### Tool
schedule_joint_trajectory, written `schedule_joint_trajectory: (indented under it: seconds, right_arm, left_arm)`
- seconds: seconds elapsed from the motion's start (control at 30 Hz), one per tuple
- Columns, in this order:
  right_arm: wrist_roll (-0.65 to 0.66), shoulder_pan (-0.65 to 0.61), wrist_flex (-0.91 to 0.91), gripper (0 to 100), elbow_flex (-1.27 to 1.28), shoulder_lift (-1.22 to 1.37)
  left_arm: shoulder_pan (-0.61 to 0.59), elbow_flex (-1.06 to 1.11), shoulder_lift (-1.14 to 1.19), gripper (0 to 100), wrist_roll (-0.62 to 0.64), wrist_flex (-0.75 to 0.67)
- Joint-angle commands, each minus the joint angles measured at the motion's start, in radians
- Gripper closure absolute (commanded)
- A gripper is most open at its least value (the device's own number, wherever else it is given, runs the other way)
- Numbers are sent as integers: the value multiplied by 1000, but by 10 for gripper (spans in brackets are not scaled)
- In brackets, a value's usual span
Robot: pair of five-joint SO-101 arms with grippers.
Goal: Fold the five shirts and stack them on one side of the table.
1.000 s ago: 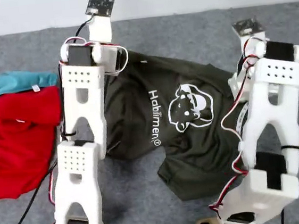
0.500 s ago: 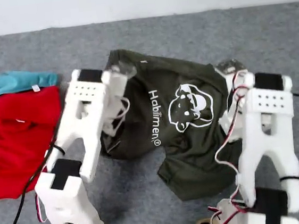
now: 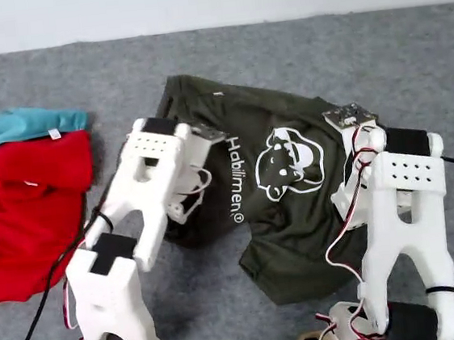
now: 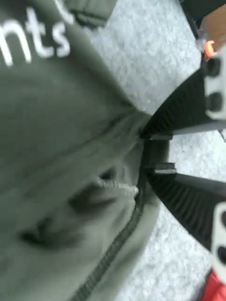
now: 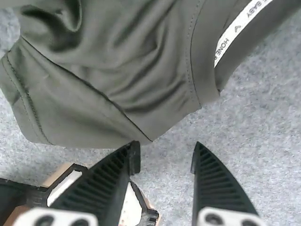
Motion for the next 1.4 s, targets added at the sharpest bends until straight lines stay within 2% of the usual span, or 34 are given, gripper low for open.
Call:
schedule_joint_trajectory:
  seconds: [0.0, 0.43, 0.63, 1.03, 1.13, 1.37]
  right_arm:
    - [5, -4, -8, 811, -3, -31]
    - [5, -4, -8, 811, 34, -31]
    - [5, -4, -8, 811, 34, -38]
    - [5, -4, -8, 811, 34, -38]
    - [5, -4, -8, 811, 34, -38]
    - [5, -4, -8, 811, 34, -38]
  left_arm:
    - [61, -51, -12, 903, 18, 25]
    - [112, 25, -222, 902, 34, 25]
    - [140, 151, -176, 904, -54, 14]
    - [61, 128, -71, 906, -72, -68]
    - [91, 76, -103, 906, -72, 28]
    - [232, 65, -287, 904, -78, 21]
